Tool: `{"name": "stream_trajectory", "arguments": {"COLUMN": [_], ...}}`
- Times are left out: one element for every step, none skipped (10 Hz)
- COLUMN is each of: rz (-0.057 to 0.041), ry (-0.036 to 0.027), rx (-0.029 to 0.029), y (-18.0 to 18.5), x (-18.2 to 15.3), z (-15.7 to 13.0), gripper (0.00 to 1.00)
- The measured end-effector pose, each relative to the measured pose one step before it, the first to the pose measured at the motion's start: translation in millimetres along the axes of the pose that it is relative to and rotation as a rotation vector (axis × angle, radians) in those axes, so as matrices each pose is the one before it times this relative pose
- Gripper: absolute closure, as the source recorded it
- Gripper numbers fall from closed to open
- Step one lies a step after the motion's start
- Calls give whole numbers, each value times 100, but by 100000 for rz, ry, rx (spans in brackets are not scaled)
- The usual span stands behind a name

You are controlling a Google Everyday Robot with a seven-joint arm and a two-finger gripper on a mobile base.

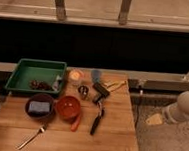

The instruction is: Place brush in metal cup

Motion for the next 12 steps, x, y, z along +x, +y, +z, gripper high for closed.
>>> {"name": "stream_trajectory", "arguments": {"rz": [-5, 4, -1, -7, 4, -4, 4, 30, 213, -1344, -1677, -1314], "ry": [3, -2, -4, 2, -3, 2, -2, 19, 141, 595, 624, 463], "rx": [0, 1, 4, -2, 1, 0, 0, 52, 651, 1493, 1309, 859], "y": [1, -1, -2, 2, 0, 0, 0, 0, -78, 170, 650, 772], "x": [-1, 0, -1, -1, 0, 1, -1, -10, -107, -762, -1007, -841], "z": [0, 0, -2, 1, -1, 2, -1, 3, -66, -18, 95, 110], "gripper": [20, 20, 20, 20, 20, 20, 20, 20, 20, 20, 20, 20]}}
